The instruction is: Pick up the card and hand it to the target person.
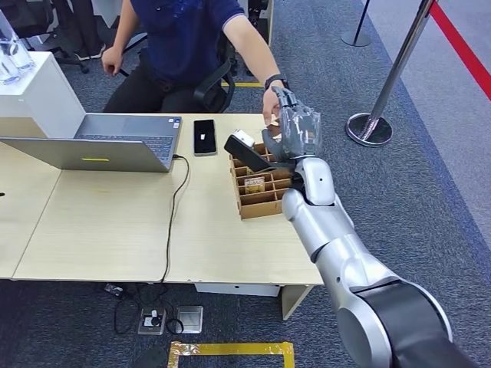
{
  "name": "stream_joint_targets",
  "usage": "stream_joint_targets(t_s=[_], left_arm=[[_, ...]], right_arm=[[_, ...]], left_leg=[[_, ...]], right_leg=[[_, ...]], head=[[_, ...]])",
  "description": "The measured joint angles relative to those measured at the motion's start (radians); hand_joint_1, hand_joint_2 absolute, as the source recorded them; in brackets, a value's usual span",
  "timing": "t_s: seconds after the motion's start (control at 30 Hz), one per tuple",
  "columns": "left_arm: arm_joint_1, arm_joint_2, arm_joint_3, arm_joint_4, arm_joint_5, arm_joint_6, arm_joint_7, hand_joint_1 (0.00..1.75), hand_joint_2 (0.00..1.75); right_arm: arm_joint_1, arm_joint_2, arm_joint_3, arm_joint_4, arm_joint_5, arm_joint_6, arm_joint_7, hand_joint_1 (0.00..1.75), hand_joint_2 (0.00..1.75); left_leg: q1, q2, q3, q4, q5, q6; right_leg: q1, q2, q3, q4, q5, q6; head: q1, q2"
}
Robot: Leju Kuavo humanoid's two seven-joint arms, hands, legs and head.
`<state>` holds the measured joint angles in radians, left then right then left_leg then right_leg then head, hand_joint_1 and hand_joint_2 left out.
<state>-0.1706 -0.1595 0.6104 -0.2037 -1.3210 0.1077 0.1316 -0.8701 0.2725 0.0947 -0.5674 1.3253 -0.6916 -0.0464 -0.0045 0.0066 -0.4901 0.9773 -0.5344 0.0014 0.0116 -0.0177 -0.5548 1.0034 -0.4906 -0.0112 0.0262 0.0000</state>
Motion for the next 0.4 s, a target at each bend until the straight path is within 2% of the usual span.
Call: stream_joint_targets(t_s=[0.13,0.23,0.33,0.4], left_arm=[[0.005,0.000,0.000,0.000,0.000,0.002,0.000,0.00,0.00],[0.010,0.000,0.000,0.000,0.001,0.008,0.000,0.00,0.00],[0.018,0.000,0.001,0.000,0.007,0.012,-0.003,0.00,0.00],[0.023,0.001,0.002,0.000,0.010,0.012,-0.006,0.00,0.00]], right_arm=[[0.005,0.003,-0.028,-0.003,-0.047,0.000,-0.048,0.00,1.75],[0.028,0.002,-0.067,-0.034,-0.127,-0.001,-0.117,0.00,1.75],[0.078,-0.006,-0.116,-0.108,-0.356,0.005,-0.241,0.00,1.75],[0.118,-0.018,-0.133,-0.170,-0.511,0.020,-0.290,0.00,1.75]], left_leg=[[0.000,0.000,0.000,0.000,0.000,0.000],[0.000,0.000,0.000,0.000,0.000,0.000],[0.000,0.000,0.000,0.000,0.000,0.000],[0.000,-0.001,0.000,0.000,0.000,0.000]], right_leg=[[0.000,0.000,0.000,0.000,0.000,0.000],[0.000,0.000,0.000,0.000,0.000,0.000],[0.000,0.000,0.000,0.000,0.000,0.000],[0.000,-0.001,0.000,-0.001,0.000,0.000]], head=[[0.000,0.000],[0.000,0.000],[-0.001,0.000],[-0.001,0.000]])
